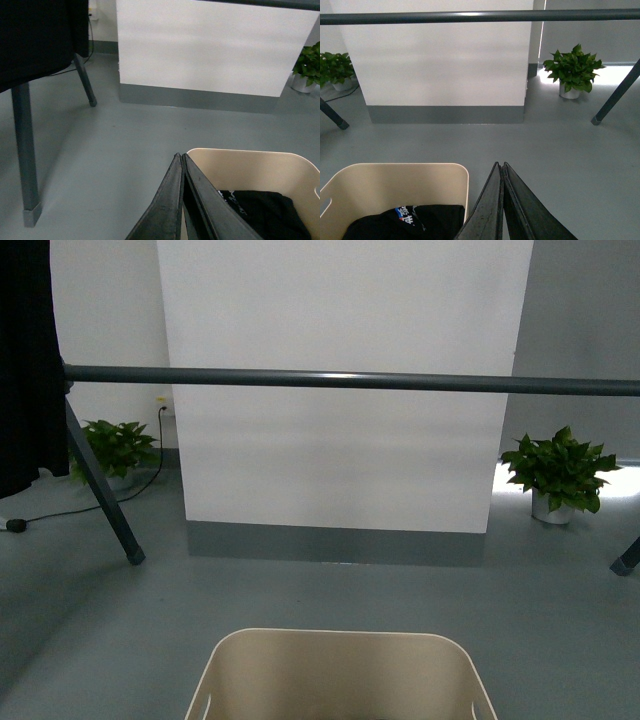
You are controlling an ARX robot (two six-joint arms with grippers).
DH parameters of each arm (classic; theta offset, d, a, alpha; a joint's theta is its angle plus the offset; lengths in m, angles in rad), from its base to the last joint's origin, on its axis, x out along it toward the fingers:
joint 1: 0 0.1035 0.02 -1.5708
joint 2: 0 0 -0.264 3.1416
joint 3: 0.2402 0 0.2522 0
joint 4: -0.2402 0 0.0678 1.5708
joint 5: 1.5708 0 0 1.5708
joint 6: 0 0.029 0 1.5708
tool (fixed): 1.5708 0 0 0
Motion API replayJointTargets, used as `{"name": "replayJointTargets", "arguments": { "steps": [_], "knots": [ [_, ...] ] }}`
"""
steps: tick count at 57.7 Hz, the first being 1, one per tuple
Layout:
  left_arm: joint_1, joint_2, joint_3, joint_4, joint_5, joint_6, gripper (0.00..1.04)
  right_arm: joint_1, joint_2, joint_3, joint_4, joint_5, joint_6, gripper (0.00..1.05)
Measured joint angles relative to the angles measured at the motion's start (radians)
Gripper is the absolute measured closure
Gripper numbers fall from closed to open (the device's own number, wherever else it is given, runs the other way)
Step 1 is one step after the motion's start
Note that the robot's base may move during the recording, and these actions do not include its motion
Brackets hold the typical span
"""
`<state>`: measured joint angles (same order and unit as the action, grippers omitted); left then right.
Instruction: Move hamper under clothes hanger
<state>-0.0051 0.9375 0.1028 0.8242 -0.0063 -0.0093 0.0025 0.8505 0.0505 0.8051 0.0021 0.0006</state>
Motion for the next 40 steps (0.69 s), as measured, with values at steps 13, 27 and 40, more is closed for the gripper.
{"name": "replayJointTargets", "arguments": {
  "steps": [13, 27, 40],
  "knots": [
    [0.003, -0.11, -0.077, -0.039, 0.006, 0.001, 1.01, 0.0, -0.145, -0.04, -0.124, 0.0, 0.0, 1.03],
    [0.003, -0.328, -0.085, -0.227, 0.006, 0.003, 1.01, 0.0, -0.346, -0.045, -0.307, -0.001, 0.0, 1.03],
    [0.003, -0.453, -0.085, -0.343, 0.006, 0.003, 1.01, 0.0, -0.449, -0.045, -0.402, 0.0, 0.0, 1.03]
  ]
}}
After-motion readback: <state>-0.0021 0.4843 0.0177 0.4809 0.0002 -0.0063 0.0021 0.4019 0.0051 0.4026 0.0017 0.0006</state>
